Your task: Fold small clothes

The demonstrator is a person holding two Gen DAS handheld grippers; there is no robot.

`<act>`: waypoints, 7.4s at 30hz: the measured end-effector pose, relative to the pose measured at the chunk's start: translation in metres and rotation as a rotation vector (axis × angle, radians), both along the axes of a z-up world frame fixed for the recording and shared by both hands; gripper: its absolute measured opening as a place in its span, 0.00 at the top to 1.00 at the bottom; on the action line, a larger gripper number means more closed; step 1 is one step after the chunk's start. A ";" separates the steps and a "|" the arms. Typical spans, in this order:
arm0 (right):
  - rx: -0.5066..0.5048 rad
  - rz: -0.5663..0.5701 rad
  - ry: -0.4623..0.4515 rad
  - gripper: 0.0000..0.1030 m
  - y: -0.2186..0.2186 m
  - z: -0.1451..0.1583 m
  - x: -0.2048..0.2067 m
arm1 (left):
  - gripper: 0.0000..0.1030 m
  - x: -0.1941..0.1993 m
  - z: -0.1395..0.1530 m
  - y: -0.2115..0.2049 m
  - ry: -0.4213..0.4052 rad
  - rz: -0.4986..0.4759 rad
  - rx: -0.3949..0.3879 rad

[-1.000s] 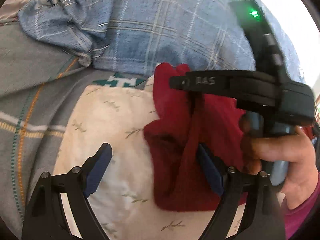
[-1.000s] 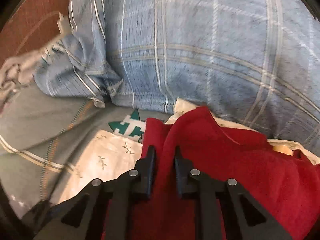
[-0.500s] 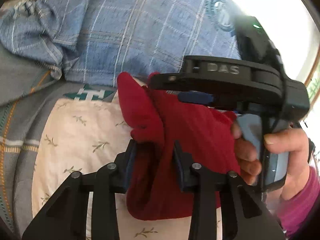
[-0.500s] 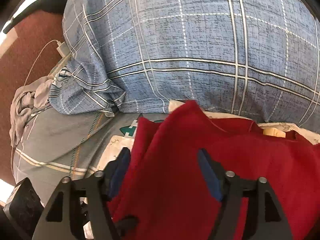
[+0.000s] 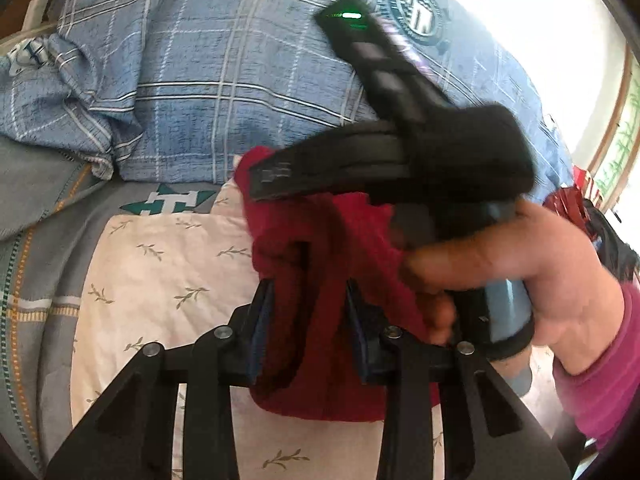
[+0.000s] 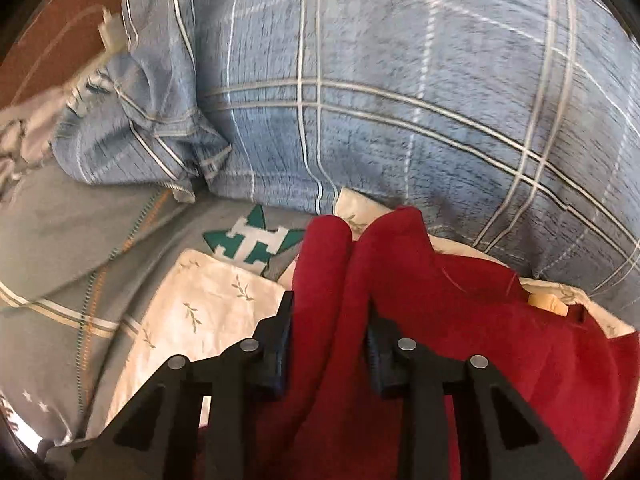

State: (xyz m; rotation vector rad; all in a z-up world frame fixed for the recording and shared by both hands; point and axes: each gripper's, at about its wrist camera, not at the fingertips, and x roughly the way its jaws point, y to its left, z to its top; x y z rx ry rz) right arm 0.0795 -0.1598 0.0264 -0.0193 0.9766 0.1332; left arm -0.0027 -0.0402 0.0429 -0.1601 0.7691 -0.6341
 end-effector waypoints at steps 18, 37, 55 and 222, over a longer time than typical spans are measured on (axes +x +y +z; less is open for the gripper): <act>0.232 -0.039 0.025 0.71 -0.034 -0.002 -0.003 | 0.23 0.005 -0.020 -0.003 0.063 0.030 0.000; 0.192 -0.043 0.018 0.54 -0.034 -0.015 -0.005 | 0.23 0.006 -0.035 -0.006 0.080 0.060 0.029; 0.218 -0.066 -0.026 0.75 -0.031 -0.005 -0.022 | 0.50 0.005 -0.037 -0.010 0.073 0.045 0.051; 0.092 -0.397 -0.180 0.78 -0.236 0.003 -0.237 | 0.22 -0.047 0.007 -0.150 0.000 -0.064 0.229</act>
